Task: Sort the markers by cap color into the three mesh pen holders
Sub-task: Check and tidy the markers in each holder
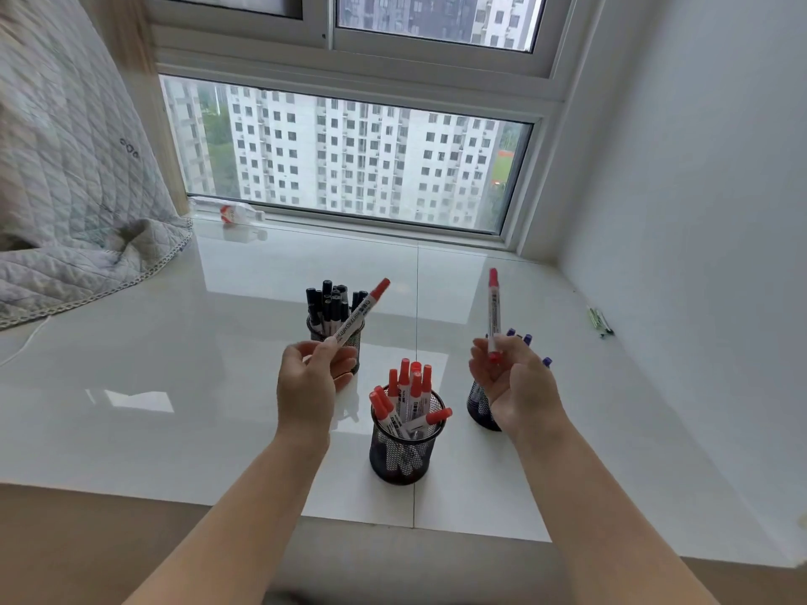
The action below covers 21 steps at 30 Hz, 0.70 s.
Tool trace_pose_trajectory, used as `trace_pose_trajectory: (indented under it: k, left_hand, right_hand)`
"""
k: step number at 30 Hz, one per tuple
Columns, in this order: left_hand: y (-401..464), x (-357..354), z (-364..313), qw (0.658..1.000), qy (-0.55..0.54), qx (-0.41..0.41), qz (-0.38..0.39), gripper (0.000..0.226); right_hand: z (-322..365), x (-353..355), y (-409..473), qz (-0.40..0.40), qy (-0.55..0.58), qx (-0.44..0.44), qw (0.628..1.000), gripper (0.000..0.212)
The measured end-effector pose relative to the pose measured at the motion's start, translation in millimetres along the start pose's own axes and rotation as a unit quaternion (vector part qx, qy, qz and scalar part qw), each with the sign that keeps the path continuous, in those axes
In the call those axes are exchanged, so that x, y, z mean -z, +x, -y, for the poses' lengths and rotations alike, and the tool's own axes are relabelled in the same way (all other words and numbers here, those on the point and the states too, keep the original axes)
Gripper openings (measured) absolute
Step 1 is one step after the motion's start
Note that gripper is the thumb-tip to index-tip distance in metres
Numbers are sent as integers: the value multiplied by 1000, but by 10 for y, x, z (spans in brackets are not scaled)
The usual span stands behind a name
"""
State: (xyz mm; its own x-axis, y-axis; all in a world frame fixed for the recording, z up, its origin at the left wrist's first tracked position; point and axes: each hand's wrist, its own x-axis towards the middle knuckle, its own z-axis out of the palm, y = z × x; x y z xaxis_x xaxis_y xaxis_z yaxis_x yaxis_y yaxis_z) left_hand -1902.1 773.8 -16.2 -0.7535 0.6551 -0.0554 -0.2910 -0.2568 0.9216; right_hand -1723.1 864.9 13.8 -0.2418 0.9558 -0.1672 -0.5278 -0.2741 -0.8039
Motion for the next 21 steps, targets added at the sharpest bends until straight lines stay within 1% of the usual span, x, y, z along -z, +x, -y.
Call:
trace_pose_trajectory:
  k: [2, 4, 7, 9, 10, 12, 14, 16, 19, 20, 21]
  left_hand:
    - [-17, -6, 27, 996, -55, 59, 32, 3]
    - [-25, -20, 54, 989, -92, 98, 60, 10]
    - [-17, -26, 76, 986, -78, 108, 103, 22]
    - [-18, -31, 85, 984, -66, 110, 127, 22]
    - [-22, -32, 88, 983, -58, 108, 134, 20]
    - [-24, -36, 93, 986, -30, 90, 134, 15]
    - [-32, -44, 101, 990, 4, 60, 124, 11]
    - [-49, -38, 124, 992, 61, 12, 113, 16]
    - [-91, 26, 188, 977, 178, -58, 99, 19]
    - [-100, 50, 205, 971, 205, -71, 98, 18]
    - [-109, 71, 221, 965, 228, -83, 99, 18]
  right_hand:
    - [-66, 19, -13, 39, -15, -26, 999, 4]
    - [-140, 36, -24, 78, -46, -37, 995, 9]
    - [-222, 53, -38, 114, -139, -19, 983, 19]
    - [-286, 59, -46, 113, -235, 5, 965, 20]
    - [-323, 57, -54, 100, -285, 20, 953, 17]
    - [-405, 67, -61, 65, -363, 52, 928, 6]
    - [-457, 77, -74, 48, -401, 75, 912, 14]
    - [-491, 96, -82, 53, -438, 110, 891, 18]
    - [-538, 140, -106, 61, -513, 204, 832, 9]
    - [-554, 153, -117, 62, -526, 231, 816, 9]
    - [-575, 170, -124, 62, -537, 256, 801, 15]
